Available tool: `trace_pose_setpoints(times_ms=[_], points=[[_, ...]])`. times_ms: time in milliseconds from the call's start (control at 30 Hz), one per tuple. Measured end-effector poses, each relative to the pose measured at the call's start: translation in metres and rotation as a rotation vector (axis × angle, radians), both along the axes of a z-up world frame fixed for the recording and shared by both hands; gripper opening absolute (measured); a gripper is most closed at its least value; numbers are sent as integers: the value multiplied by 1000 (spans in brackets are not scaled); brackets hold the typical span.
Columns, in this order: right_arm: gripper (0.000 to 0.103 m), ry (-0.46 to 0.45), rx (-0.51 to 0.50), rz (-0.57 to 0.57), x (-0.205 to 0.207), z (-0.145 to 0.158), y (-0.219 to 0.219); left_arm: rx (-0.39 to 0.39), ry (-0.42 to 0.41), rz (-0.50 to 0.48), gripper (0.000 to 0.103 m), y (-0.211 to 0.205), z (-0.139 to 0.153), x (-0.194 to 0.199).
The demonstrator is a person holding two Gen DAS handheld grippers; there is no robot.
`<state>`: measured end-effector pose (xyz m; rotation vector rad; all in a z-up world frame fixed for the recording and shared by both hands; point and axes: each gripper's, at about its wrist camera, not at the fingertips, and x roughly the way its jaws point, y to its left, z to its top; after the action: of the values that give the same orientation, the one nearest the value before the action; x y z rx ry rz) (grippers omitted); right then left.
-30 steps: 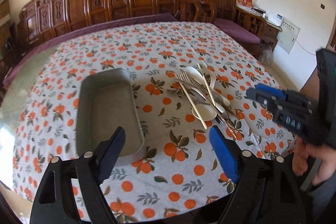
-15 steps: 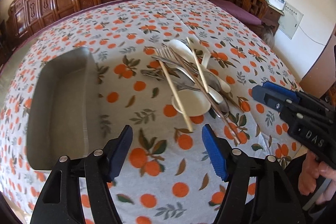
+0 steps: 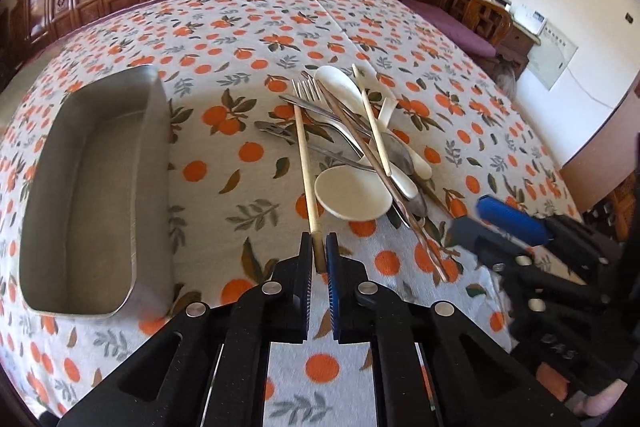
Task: Organize utensils
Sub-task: 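Carry the chopstick into the metal tray and open the left tool while the right tool grasps another chopstick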
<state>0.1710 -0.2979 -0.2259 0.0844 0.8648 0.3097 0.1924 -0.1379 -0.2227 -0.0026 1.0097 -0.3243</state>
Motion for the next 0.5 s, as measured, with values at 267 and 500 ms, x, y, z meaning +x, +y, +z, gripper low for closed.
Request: trace_pose_setpoints(times_ms=[267,500], points=[[31,31,-29,67,-4,-11,22,-16,-69,-2,4,20,23,-27],[15,59,-65,59,-2,-20,26,-35,-110,-5,4,30,40,-41]])
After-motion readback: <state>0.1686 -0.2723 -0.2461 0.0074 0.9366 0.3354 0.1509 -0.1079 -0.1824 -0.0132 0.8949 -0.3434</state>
